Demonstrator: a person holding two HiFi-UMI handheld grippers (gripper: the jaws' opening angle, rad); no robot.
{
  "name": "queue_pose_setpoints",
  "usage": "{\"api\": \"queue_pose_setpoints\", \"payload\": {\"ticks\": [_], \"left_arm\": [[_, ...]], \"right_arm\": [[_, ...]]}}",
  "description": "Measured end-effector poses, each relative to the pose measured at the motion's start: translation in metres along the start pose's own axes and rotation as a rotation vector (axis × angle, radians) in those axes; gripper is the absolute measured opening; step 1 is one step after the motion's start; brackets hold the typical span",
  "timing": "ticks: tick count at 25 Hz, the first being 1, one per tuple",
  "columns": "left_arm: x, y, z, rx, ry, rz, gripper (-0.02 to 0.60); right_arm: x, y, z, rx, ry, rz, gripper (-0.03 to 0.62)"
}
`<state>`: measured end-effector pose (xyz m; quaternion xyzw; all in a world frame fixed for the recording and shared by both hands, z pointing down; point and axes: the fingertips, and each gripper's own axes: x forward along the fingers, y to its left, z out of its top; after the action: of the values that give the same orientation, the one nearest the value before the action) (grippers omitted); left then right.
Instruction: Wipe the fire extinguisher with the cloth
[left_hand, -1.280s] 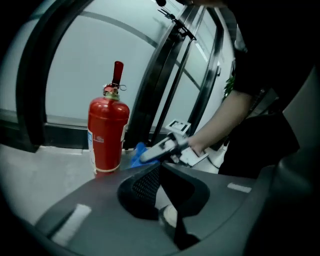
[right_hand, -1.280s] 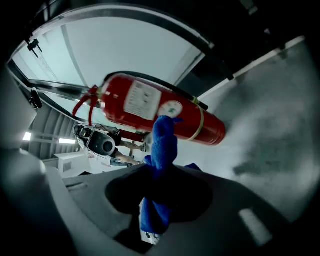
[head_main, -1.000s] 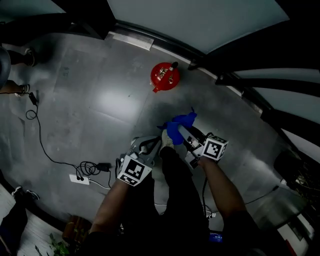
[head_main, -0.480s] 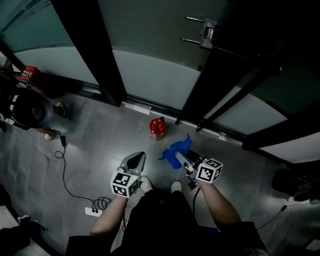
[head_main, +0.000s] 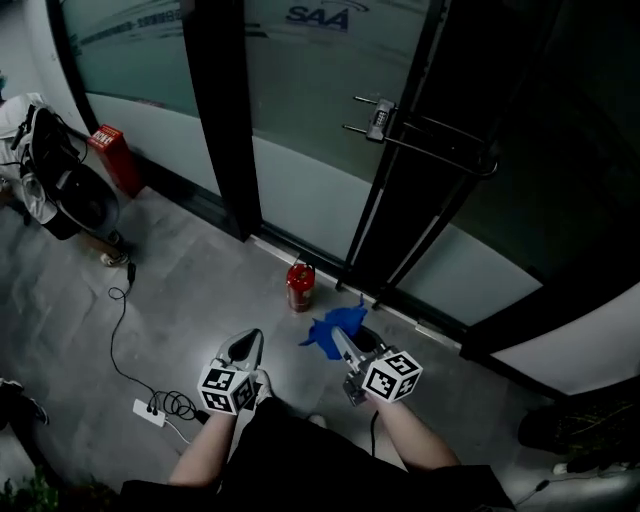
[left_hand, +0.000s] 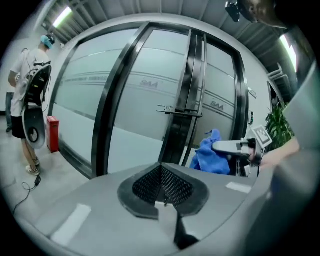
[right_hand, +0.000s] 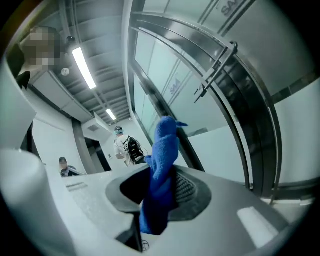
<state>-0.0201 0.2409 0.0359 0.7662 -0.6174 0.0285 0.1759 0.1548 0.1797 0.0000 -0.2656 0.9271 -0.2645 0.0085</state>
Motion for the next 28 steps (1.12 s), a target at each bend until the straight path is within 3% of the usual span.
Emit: {"api": "queue_pose_setpoints", "payload": {"ticks": [6, 11, 18, 22, 26, 28], "left_arm": [[-0.059, -0.023, 0.017, 0.004, -0.076, 0.061, 0.007], [-0.091, -0.014, 0.016, 0.008, -0.084, 0.12, 0.008], [-0.133, -0.001, 0.076, -0.092, -0.281, 0.123, 0.008], [-0.161, 0.02, 0.087, 0.02, -0.289, 0.147, 0.007], [-0.176, 0.043, 0.083, 0.047, -0.271, 0.165, 0.008], [-0.177, 0.044, 0.088, 0.112, -0.286, 0.187, 0.008]], "right_arm": [[-0.048, 0.013, 0.001, -0.03, -0.011, -0.028, 0.098], [-0.062, 0.023, 0.007, 0.061, -0.104, -0.097, 0.098], [-0.087, 0.053, 0.026, -0.079, -0.117, -0.1, 0.098], [-0.081, 0.066, 0.026, -0.119, -0.134, -0.127, 0.098], [-0.067, 0.09, 0.026, -0.161, -0.143, -0.115, 0.098], [-0.065, 0.092, 0.027, -0.165, -0.147, -0.125, 0.098]]}}
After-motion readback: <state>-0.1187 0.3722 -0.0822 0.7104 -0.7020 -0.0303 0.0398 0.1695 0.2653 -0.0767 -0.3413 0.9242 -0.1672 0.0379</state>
